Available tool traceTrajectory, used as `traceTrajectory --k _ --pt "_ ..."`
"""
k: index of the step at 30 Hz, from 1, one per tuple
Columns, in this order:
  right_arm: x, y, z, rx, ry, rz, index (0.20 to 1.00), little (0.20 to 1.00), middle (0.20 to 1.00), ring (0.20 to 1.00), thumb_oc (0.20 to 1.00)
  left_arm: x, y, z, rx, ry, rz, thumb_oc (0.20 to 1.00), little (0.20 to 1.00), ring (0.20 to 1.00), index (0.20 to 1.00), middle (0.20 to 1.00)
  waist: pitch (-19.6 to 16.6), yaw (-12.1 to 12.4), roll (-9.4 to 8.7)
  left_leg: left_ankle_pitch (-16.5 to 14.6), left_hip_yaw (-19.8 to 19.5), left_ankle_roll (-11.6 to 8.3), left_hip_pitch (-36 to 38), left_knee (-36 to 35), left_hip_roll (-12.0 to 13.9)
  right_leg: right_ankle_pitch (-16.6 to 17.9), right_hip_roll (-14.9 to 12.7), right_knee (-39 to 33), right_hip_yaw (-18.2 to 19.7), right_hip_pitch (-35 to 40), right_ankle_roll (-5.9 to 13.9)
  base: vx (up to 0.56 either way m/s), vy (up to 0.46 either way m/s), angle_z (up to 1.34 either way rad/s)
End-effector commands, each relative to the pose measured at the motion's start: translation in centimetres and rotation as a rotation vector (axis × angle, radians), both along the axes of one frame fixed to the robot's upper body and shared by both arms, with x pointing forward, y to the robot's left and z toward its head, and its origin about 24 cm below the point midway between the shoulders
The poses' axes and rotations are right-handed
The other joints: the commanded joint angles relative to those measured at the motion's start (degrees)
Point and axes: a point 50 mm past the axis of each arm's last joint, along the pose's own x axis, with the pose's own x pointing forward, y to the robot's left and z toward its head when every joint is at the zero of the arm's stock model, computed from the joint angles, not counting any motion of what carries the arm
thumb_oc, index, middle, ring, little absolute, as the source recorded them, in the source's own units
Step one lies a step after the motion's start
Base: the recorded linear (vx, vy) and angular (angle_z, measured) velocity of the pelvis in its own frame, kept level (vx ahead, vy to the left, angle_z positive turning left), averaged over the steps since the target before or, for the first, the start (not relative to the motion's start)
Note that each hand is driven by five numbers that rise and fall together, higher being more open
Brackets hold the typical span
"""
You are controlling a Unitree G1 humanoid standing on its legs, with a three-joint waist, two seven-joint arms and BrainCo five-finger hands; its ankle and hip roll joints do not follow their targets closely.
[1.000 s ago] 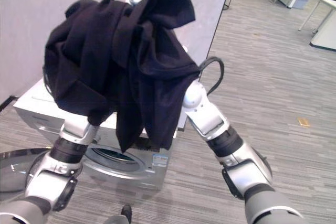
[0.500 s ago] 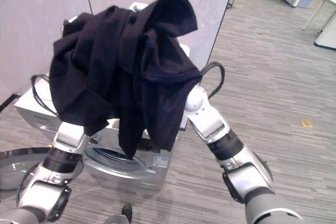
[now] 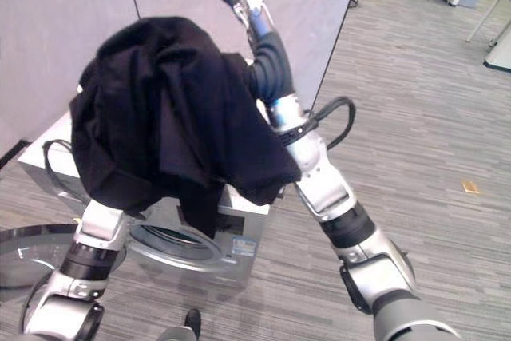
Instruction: Grab the laundry basket,head to the washer,open it,put in the laundry and shut it.
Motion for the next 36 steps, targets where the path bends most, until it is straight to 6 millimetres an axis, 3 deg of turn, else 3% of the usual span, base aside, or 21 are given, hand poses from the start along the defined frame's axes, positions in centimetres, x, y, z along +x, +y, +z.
traceTrajectory --k 1,4,7,8,9,10,11,12,13,15,17,24,25,26,29,31,32,33,34,36 --pt "-1.7 -2.2 1.9 0.096 -0.119 0.015 1.0 1.0 1.0 1.0 1.0 -0.2 1.4 1.4 0.05 -0.095 0.068 0.2 0.2 0.2 0.2 0.2 -4.1 0.6 0.27 7.8 1.2 -1.0 -2.9 -5.8 1.9 -0.4 -1.0 1.0 0.1 3.1 2.94 0.0 0.0 0.0" --pt "-1.7 -5.5 2.3 0.083 -0.144 -0.098 1.0 1.0 1.0 1.0 1.0 -1.1 4.4 2.0 0.061 -0.129 0.185 0.2 0.2 0.2 0.2 0.2 -4.5 -0.3 0.06 7.3 1.5 -1.21 -2.5 -5.8 1.8 -0.5 -1.2 0.9 0.5 3.3 3.11 0.0 0.0 0.0" --pt "-2.0 -7.3 2.3 0.058 -0.17 -0.196 1.0 1.0 1.0 1.0 1.0 -1.9 5.8 2.0 0.062 -0.136 0.236 0.2 0.2 0.2 0.2 0.2 -4.7 -0.6 0.32 7.4 1.7 -1.06 -2.4 -6.0 1.9 -0.1 -1.1 0.6 0.7 3.3 3.22 0.01 0.006 -0.05" --pt "-2.2 -8.7 2.3 0.033 -0.187 -0.28 1.0 1.0 1.0 1.0 1.0 -2.5 6.9 2.0 0.07 -0.142 0.277 0.2 0.2 0.2 0.2 0.2 -4.7 -0.8 0.38 7.2 1.7 -1.04 -2.2 -6.0 1.9 0.0 -1.1 0.4 0.9 3.3 3.29 0.04 -0.009 -0.02" --pt "-2.6 -11.4 1.9 -0.004 -0.187 -0.421 1.0 1.0 1.0 1.0 1.0 -3.9 8.8 2.1 0.1 -0.157 0.347 0.2 0.2 0.2 0.2 0.2 -4.8 -1.3 0.31 6.7 1.8 -1.14 -2.0 -5.9 1.8 -0.1 -1.3 0.2 1.2 3.4 3.41 0.02 -0.006 -0.04" --pt "-2.7 -11.5 1.8 -0.004 -0.186 -0.423 1.0 1.0 1.0 1.0 1.0 -4.0 8.7 2.0 0.101 -0.155 0.344 0.2 0.2 0.2 0.2 0.2 -4.9 -1.2 0.44 7.0 1.8 -1.01 -2.1 -6.0 1.9 0.2 -1.2 0.1 1.1 3.4 3.42 0.03 -0.016 -0.03" --pt "-2.9 -14.0 1.3 -0.042 -0.154 -0.545 1.0 1.0 1.0 1.0 1.0 -5.2 10.0 2.4 0.133 -0.172 0.396 0.2 0.2 0.2 0.2 0.2 -5.0 -1.6 0.33 6.6 1.8 -1.15 -1.9 -6.0 1.8 0.2 -1.3 -0.2 1.4 3.5 3.64 -0.01 0.002 -0.12" --pt "-2.9 -14.1 1.2 -0.042 -0.153 -0.547 1.0 1.0 1.0 1.0 1.0 -5.2 10.0 2.3 0.134 -0.171 0.393 0.2 0.2 0.2 0.2 0.2 -5.1 -1.4 0.45 6.9 1.9 -1.02 -2.0 -6.1 1.9 0.5 -1.2 -0.3 1.4 3.5 3.65 0.03 -0.018 -0.12" --pt "-3.8 -17.9 0.5 -0.105 -0.109 -0.748 1.0 1.0 1.0 1.0 1.0 -7.3 11.8 2.8 0.193 -0.189 0.467 0.2 0.2 0.2 0.2 0.2 -5.5 -1.9 0.52 6.3 1.9 -1.06 -1.8 -6.0 1.6 0.6 -1.5 -0.7 1.7 3.6 3.9 0.0 0.0 -0.14" --pt "-4.3 -19.0 0.1 -0.124 -0.093 -0.812 1.0 1.0 1.0 1.0 1.0 -7.9 12.2 2.9 0.21 -0.195 0.483 0.2 0.2 0.2 0.2 0.2 -5.7 -1.7 0.66 6.6 1.9 -0.91 -1.9 -6.2 1.6 1.0 -1.5 -1.0 1.6 3.5 4.0 0.02 -0.009 -0.08" --pt "-5.5 -22.2 -0.7 -0.159 -0.051 -1.011 1.0 1.0 1.0 1.0 1.0 -9.5 13.4 3.8 0.259 -0.226 0.552 0.2 0.2 0.2 0.2 0.2 -6.0 -1.8 0.83 6.3 1.7 -1.09 -1.8 -6.1 1.3 0.9 -1.7 -1.4 1.6 3.8 4.11 0.02 -0.024 -0.07" --pt "-6.7 -26.3 -3.4 -0.202 0.073 -1.282 1.0 1.0 1.0 1.0 1.0 -10.7 14.6 4.7 0.283 -0.271 0.641 0.2 0.2 0.2 0.2 0.2 -6.4 -1.1 1.24 6.4 1.1 -0.89 -2.1 -6.2 0.8 1.4 -1.8 -2.1 0.8 4.2 4.28 0.01 -0.022 0.0" --pt "-6.8 -27.9 -4.7 -0.223 0.144 -1.374 1.0 1.0 1.0 1.0 1.0 -10.9 15.0 5.0 0.28 -0.287 0.666 0.2 0.2 0.2 0.2 0.2 -6.4 -0.8 1.17 6.1 0.7 -1.04 -2.0 -6.1 0.5 1.0 -1.9 -2.2 0.6 4.5 4.25 0.0 0.0 0.0" --pt "-6.7 -27.9 -4.7 -0.223 0.143 -1.376 1.0 1.0 1.0 1.0 1.0 -10.8 15.0 5.0 0.28 -0.288 0.665 0.2 0.2 0.2 0.2 0.2 -6.4 -0.8 1.19 6.1 0.6 -1.03 -2.1 -6.1 0.5 1.1 -1.9 -2.3 0.5 4.5 4.25 0.0 -0.044 0.05" --pt "-7.1 -31.3 -8.3 -0.234 0.328 -1.549 1.0 1.0 1.0 1.0 1.0 -10.8 15.2 5.7 0.264 -0.328 0.693 0.2 0.2 0.2 0.2 0.2 -6.4 0.0 1.38 6.2 -0.1 -0.99 -2.3 -6.1 0.1 0.9 -1.8 -2.6 -0.3 4.8 4.25 -0.01 -0.033 0.08" --pt "-7.2 -32.0 -9.1 -0.224 0.366 -1.586 1.0 1.0 1.0 1.0 1.0 -10.7 15.2 5.8 0.259 -0.333 0.696 0.2 0.2 0.2 0.2 0.2 -6.3 0.2 1.37 6.3 -0.4 -1.01 -2.5 -6.1 0.0 0.8 -1.8 -2.5 -0.6 4.8 4.21 -0.02 -0.029 0.18" --pt "-7.9 -33.3 -11.0 -0.239 0.453 -1.662 1.0 1.0 1.0 1.0 1.0 -10.7 15.3 5.7 0.25 -0.333 0.701 0.2 0.2 0.2 0.2 0.2 -6.0 0.5 1.44 6.4 -0.7 -1.06 -2.5 -6.1 -0.1 0.3 -1.7 -2.3 -0.9 4.9 3.98 -0.01 -0.029 0.18" --pt "-7.9 -33.3 -11.0 -0.239 0.453 -1.663 1.0 1.0 1.0 1.0 1.0 -10.6 15.3 5.7 0.25 -0.334 0.7 0.2 0.2 0.2 0.2 0.2 -6.0 0.5 1.42 6.4 -0.7 -1.07 -2.5 -6.1 -0.1 0.2 -1.7 -2.2 -0.9 4.9 3.96 -0.04 -0.057 0.15" --pt "-8.8 -34.2 -13.3 -0.296 0.566 -1.72 1.0 1.0 1.0 1.0 1.0 -10.4 15.2 5.6 0.227 -0.333 0.691 0.2 0.2 0.2 0.2 0.2 -5.6 0.5 1.55 6.5 -0.9 -1.12 -2.6 -6.0 0.0 -0.3 -1.5 -1.7 -1.4 5.0 3.61 -0.05 -0.048 0.11" --pt "-9.7 -34.6 -16.0 -0.319 0.684 -1.745 1.0 1.0 1.0 1.0 1.0 -10.1 14.9 5.4 0.204 -0.33 0.671 0.2 0.2 0.2 0.2 0.2 -5.1 0.4 1.7 7.1 -1.3 -1.36 -2.9 -5.9 0.1 -1.1 -1.1 -0.9 -1.5 4.8 2.99 -0.07 -0.068 0.16"
